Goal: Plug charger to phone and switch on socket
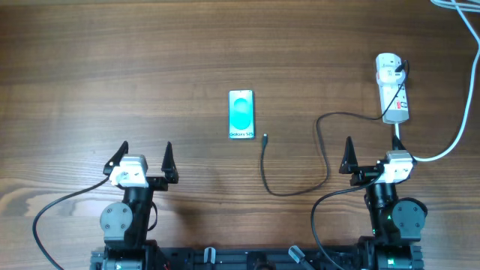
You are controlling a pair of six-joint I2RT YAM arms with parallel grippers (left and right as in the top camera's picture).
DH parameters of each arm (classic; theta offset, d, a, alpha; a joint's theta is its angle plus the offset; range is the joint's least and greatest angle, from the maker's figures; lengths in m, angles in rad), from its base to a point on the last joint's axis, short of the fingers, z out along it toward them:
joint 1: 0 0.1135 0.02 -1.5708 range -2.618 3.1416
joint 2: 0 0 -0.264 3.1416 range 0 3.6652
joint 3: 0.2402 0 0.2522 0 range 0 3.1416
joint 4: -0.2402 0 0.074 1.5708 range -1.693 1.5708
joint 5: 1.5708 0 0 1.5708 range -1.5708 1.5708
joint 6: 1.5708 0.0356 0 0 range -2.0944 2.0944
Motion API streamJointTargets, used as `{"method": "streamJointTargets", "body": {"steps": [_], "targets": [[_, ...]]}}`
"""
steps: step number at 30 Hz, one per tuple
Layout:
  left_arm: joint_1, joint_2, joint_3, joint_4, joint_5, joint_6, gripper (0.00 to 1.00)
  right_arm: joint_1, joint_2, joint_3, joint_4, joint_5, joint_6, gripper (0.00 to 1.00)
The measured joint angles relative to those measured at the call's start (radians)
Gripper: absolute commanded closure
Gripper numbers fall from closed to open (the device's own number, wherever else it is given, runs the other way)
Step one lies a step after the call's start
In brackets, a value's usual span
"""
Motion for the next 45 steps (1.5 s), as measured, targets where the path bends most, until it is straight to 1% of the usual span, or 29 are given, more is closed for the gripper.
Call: {"method": "streamJointTargets", "body": {"steps": [22, 23, 26, 28, 29, 30, 31, 33, 34, 35, 38, 40, 43, 44, 45], "targets": [[0.000, 0.000, 0.000, 0.004, 0.000, -0.001, 0.00, 0.000, 0.000, 0.000, 0.000, 0.000, 0.000, 0.00], [0.000, 0.000, 0.000, 0.010, 0.005, -0.002, 0.00, 0.000, 0.000, 0.000, 0.000, 0.000, 0.000, 0.00], [0.000, 0.000, -0.001, 0.019, 0.079, -0.025, 0.00, 0.000, 0.000, 0.000, 0.000, 0.000, 0.000, 0.00], [0.000, 0.000, -0.004, 0.076, 0.175, -0.033, 0.00, 0.000, 0.000, 0.000, 0.000, 0.000, 0.000, 0.00], [0.000, 0.001, -0.007, 0.162, 0.270, -0.039, 0.00, 0.000, 0.000, 0.000, 0.000, 0.000, 0.000, 0.00], [0.000, 0.001, -0.007, 0.205, 0.313, -0.043, 0.00, 0.000, 0.000, 0.000, 0.001, 0.000, 0.000, 0.00], [0.000, 0.007, -0.006, 0.349, 0.373, -0.080, 0.00, 0.000, 0.000, 0.000, 0.000, 0.000, 0.000, 0.00], [0.000, 0.003, -0.003, 0.536, 0.406, -0.144, 0.00, 0.000, 0.001, 0.000, 0.000, 0.000, 0.000, 0.00], [0.000, 0.000, 0.006, 0.584, 0.409, -0.174, 0.00, 0.000, 0.001, 0.000, 0.000, 0.000, 0.000, 0.00], [0.000, 0.000, 0.018, 0.595, 0.412, -0.192, 0.00, 0.000, 0.001, 0.000, 0.000, 0.000, 0.000, 0.01], [0.000, 0.006, 0.083, 0.537, 0.414, -0.235, 0.00, 0.000, 0.001, 0.000, 0.000, 0.000, 0.000, 0.00], [0.000, 0.029, 0.160, 0.456, 0.417, -0.246, 0.00, 0.000, 0.001, 0.000, 0.000, 0.000, 0.000, 0.00], [0.000, 0.105, 0.310, 0.316, 0.420, -0.242, 0.00, 0.000, 0.001, 0.000, 0.000, 0.000, 0.000, 0.00], [0.000, 0.144, 0.385, 0.213, 0.420, -0.236, 0.00, 0.000, 0.001, 0.000, 0.000, 0.000, 0.000, 0.00], [0.000, 0.178, 0.435, 0.144, 0.420, -0.228, 0.00, 0.000, 0.001, 0.000, 0.000, 0.000, 0.000, 0.00]]}}
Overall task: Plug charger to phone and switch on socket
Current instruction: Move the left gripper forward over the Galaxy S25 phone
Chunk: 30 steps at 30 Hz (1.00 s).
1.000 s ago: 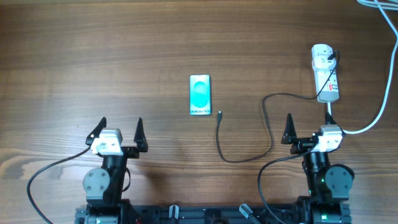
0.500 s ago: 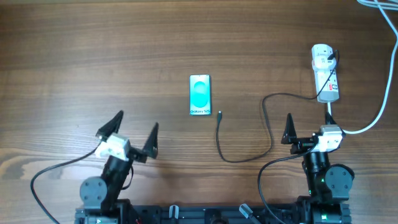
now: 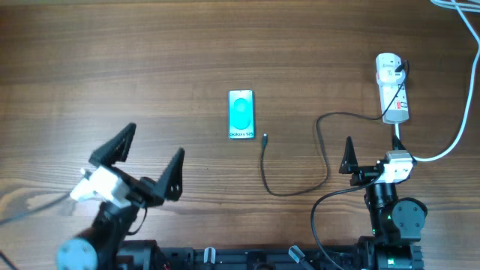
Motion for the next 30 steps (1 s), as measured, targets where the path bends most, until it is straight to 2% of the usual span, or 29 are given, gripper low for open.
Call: {"method": "streamJointTargets", "body": {"steps": [2, 3, 4, 8, 12, 17, 24, 25, 27, 30], "targets": [[0.000, 0.122, 0.187, -0.320, -0.035, 0.012, 0.00, 0.000, 0.000, 0.000, 0.000, 0.000, 0.000, 0.00], [0.000, 0.174, 0.246, -0.403, -0.053, 0.018, 0.00, 0.000, 0.000, 0.000, 0.000, 0.000, 0.000, 0.00], [0.000, 0.254, 0.345, -0.555, -0.083, 0.021, 0.00, 0.000, 0.000, 0.000, 0.001, 0.000, 0.000, 0.00], [0.000, 0.549, 0.655, -0.927, -0.129, 0.030, 0.00, 0.000, 0.000, 0.000, 0.000, 0.000, 0.000, 0.00], [0.000, 0.763, 0.843, -1.052, -0.075, 0.034, 0.00, 0.000, 0.000, 0.000, 0.000, 0.000, 0.000, 0.00], [-0.034, 0.927, 0.949, -1.161, -0.046, 0.035, 0.01, 0.000, 0.000, 0.000, 0.000, 0.000, 0.000, 0.00], [-0.218, 1.184, 1.131, -1.414, -0.224, -0.027, 0.00, 0.000, 0.000, 0.000, 0.000, 0.000, 0.000, 0.00], [-0.264, 1.285, 1.214, -1.459, -0.272, -0.050, 0.00, 0.000, 0.000, 0.000, 0.000, 0.000, 0.000, 0.00], [-0.281, 1.357, 1.284, -1.554, -0.295, -0.063, 0.00, 0.000, 0.000, 0.000, 0.000, 0.000, 0.000, 0.00], [-0.302, 1.457, 1.366, -1.593, -0.313, -0.071, 0.00, 0.000, 0.000, 0.000, 0.000, 0.000, 0.000, 0.00]]}}
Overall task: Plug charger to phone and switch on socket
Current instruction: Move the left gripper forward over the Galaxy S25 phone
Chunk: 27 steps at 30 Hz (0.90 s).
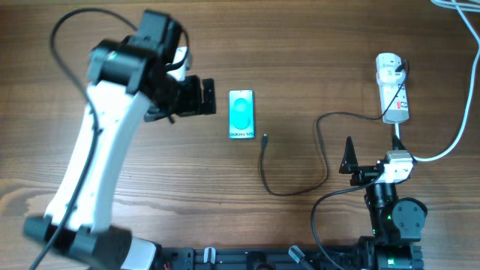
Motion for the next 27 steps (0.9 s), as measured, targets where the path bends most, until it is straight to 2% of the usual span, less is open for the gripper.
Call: {"method": "streamJointTargets", "body": {"steps": [7, 13, 20, 27], "targets": [[-0.025, 0.145, 0.005, 0.017, -0.011, -0.008, 0.00, 0.000, 0.000, 0.000, 0.000, 0.000, 0.000, 0.00], [-0.027, 0.157, 0.005, 0.045, 0.005, -0.017, 0.00, 0.000, 0.000, 0.000, 0.000, 0.000, 0.000, 0.00], [-0.028, 0.169, 0.005, 0.059, 0.008, -0.088, 0.00, 0.000, 0.000, 0.000, 0.000, 0.000, 0.000, 0.00], [-0.037, 0.276, 0.005, 0.061, -0.011, -0.129, 0.00, 0.000, 0.000, 0.000, 0.000, 0.000, 0.000, 0.00]]}}
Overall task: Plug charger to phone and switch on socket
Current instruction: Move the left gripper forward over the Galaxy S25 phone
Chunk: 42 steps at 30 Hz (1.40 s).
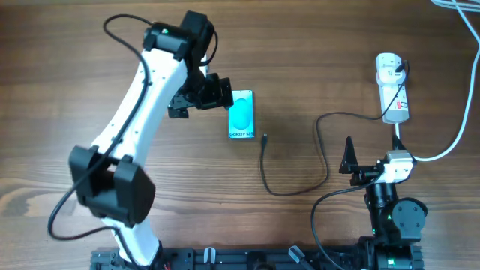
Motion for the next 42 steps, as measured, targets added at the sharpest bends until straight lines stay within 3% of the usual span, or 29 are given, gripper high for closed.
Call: {"method": "streamJointTargets", "body": {"steps": [9, 21, 34, 42], "targets": [[-0.001, 0.106, 0.000, 0.049, -0.015, -0.012, 0.00, 0.000, 0.000, 0.000, 0.000, 0.000, 0.000, 0.00], [-0.002, 0.116, -0.007, 0.101, -0.018, -0.032, 0.00, 0.000, 0.000, 0.000, 0.000, 0.000, 0.000, 0.00], [-0.038, 0.117, -0.208, 0.323, -0.022, -0.072, 0.00, 0.000, 0.000, 0.000, 0.000, 0.000, 0.000, 0.00], [-0.079, 0.118, -0.214, 0.301, -0.022, -0.079, 0.01, 0.000, 0.000, 0.000, 0.000, 0.000, 0.000, 0.00]]}}
